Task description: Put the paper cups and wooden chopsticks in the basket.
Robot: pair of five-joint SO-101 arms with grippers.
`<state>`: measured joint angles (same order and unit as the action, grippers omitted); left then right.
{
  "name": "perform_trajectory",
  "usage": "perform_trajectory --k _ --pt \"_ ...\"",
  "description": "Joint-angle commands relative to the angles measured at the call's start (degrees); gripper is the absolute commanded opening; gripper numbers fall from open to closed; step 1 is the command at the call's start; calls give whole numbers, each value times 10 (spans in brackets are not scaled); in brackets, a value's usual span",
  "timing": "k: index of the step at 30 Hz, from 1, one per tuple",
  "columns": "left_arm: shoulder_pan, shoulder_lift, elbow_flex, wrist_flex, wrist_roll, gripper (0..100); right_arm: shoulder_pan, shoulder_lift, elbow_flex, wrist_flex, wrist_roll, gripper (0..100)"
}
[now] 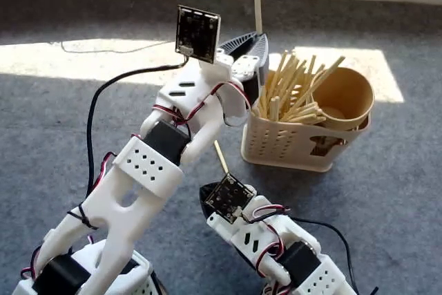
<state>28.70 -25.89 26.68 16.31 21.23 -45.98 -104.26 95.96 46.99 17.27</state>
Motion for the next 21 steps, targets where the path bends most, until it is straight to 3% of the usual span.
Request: perform_trajectory --k 1,12,21 --pt "7 -6 -1 27 4 144 7 -8 51 -10 9 6" --pt "37 -6 -145 239 4 151 7 -7 51 -10 9 6" --pt "33 -52 -215 332 4 146 7 -7 51 -10 9 6"
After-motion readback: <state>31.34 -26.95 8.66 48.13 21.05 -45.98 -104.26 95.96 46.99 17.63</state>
